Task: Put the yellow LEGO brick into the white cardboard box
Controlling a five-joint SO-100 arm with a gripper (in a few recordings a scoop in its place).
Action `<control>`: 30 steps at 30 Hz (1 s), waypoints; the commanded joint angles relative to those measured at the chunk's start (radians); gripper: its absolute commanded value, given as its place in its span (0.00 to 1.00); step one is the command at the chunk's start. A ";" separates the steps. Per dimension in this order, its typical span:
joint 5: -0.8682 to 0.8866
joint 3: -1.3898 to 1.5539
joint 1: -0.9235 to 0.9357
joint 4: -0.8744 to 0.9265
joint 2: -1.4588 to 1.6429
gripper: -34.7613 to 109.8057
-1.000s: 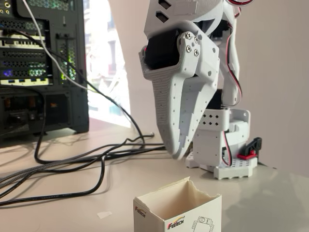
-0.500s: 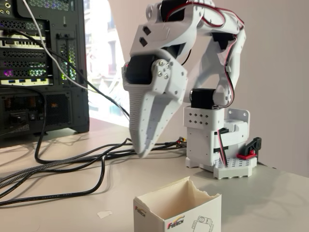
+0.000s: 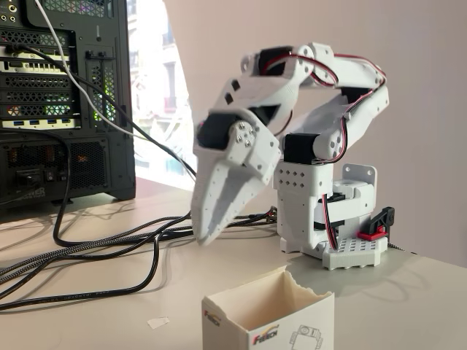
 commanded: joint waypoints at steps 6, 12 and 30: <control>-0.018 0.038 0.005 0.014 0.173 0.18; -0.020 0.074 0.003 0.104 0.336 0.18; -0.038 0.074 -0.014 0.104 0.336 0.18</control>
